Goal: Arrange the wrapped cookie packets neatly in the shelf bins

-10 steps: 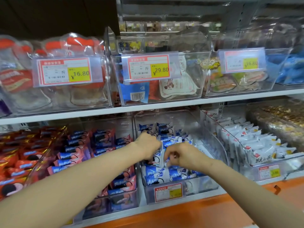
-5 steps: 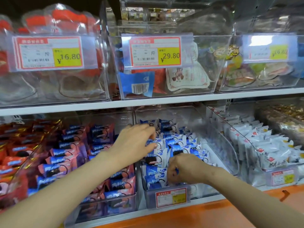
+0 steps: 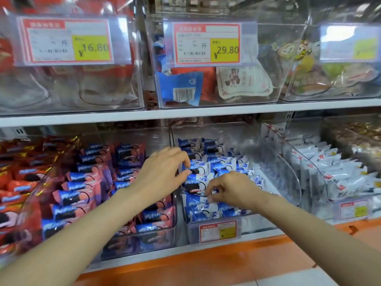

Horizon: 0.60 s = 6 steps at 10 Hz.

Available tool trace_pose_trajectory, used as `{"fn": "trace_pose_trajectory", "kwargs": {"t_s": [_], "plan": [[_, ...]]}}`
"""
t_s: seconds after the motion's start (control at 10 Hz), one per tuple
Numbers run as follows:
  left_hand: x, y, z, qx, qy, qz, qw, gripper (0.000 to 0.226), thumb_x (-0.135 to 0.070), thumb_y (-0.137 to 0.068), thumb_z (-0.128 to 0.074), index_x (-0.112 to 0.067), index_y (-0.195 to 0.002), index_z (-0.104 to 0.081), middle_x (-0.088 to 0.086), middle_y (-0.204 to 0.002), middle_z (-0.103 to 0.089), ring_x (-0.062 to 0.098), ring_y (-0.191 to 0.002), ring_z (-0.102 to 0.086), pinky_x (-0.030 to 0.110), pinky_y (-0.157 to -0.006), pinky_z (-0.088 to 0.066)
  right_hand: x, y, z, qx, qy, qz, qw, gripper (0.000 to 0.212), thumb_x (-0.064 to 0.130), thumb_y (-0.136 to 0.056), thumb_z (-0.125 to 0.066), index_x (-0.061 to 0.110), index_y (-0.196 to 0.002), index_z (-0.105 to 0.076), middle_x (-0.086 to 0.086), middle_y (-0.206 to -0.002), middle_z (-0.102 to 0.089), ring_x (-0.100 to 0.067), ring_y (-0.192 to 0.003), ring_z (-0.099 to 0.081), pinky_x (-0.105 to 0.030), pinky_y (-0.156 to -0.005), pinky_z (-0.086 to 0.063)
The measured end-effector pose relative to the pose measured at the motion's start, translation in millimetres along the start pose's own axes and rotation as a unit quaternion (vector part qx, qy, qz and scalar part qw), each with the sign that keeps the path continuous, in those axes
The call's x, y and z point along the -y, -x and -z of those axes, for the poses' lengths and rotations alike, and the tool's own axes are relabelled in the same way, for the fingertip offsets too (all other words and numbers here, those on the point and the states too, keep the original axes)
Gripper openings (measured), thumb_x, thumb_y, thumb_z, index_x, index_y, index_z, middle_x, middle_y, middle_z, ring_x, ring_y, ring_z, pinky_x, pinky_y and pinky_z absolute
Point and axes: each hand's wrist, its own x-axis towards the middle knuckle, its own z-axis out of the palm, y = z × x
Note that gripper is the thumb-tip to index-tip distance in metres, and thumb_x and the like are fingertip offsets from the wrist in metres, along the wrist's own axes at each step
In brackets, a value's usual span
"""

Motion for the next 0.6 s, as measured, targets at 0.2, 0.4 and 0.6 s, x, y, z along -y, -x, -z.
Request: {"fn": "trace_pose_trajectory", "kwargs": {"t_s": [0.2,0.4,0.6], "plan": [[0,3,2,-0.002,0.005,0.003,1.0,0.015,-0.035,-0.092,-0.053,-0.025,-0.103,-0.057,-0.012,-0.106,-0.053,0.009,-0.106,-0.044,0.023,-0.084,-0.029,-1,0,-8,0.021,0.075,-0.014,0.997,0.01,0.026,-0.087,-0.063,0.025,-0.083,-0.072,0.02,-0.062,-0.05,0.005,-0.058,-0.043,-0.012,-0.051,-0.023],[2,8,1,-0.006,0.013,-0.006,1.0,0.015,-0.034,-0.092,-0.054,-0.025,-0.102,-0.058,-0.011,-0.107,-0.054,0.008,-0.106,-0.045,0.021,-0.079,-0.031,5,-1,1,0.008,0.024,-0.007,1.0,0.016,0.013,-0.084,-0.062,0.02,-0.09,-0.075,0.011,-0.086,-0.07,0.003,-0.067,-0.05,-0.019,-0.065,-0.041],[3,10,2,-0.007,0.041,-0.004,0.999,0.013,-0.03,-0.092,-0.054,-0.025,-0.103,-0.058,-0.012,-0.108,-0.055,0.008,-0.106,-0.046,0.02,-0.08,-0.03,18,0,-13,0.087,-0.006,0.062,0.994,0.027,0.006,-0.093,-0.053,0.012,-0.115,-0.068,-0.003,-0.114,-0.063,-0.015,-0.1,-0.057,-0.027,-0.092,-0.044]]}}
